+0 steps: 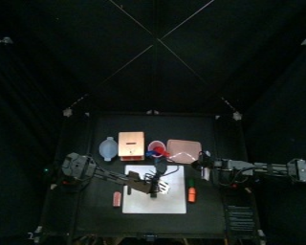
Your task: Place sushi roll onto cutting board
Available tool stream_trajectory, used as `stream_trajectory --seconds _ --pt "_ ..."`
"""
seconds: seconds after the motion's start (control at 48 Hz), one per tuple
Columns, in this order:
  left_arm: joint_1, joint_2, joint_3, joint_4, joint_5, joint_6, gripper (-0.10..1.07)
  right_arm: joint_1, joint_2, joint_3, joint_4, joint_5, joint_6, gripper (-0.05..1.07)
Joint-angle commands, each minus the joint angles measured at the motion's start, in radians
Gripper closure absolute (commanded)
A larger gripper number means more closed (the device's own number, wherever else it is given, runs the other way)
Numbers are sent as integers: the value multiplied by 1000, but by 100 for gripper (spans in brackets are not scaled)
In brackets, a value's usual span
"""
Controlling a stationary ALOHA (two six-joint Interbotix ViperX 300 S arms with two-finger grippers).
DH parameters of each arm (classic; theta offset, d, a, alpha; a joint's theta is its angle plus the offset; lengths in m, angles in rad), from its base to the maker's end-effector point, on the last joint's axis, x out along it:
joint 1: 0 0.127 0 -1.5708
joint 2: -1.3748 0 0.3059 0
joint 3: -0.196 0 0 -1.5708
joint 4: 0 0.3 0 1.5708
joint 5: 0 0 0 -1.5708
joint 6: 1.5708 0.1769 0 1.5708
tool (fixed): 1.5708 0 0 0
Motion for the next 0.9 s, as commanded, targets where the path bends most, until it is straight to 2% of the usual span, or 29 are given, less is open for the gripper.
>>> stream_trajectory --seconds 0.0,0.229,0.396,0.458,0.604,0.792,0.875 --pt "-3 -74 -25 18 12 91 4 -2 3 -20 5 -3 0 94" --pt "-21 -153 23 106 18 367 5 3 -12 -51 5 -20 0 94" --pt "-51 -212 81 244 18 522 5 8 -40 -95 6 -48 -2 94" --pt "-57 -239 115 284 12 543 5 14 -46 -109 5 -60 -2 94" --pt "-61 -354 255 365 -57 551 5 37 -48 -126 5 -100 -2 94" --pt "-69 -554 483 414 -327 566 5 52 -43 -130 5 -123 -2 94" --pt "-67 -621 580 446 -411 561 5 51 -38 -130 5 -129 0 94"
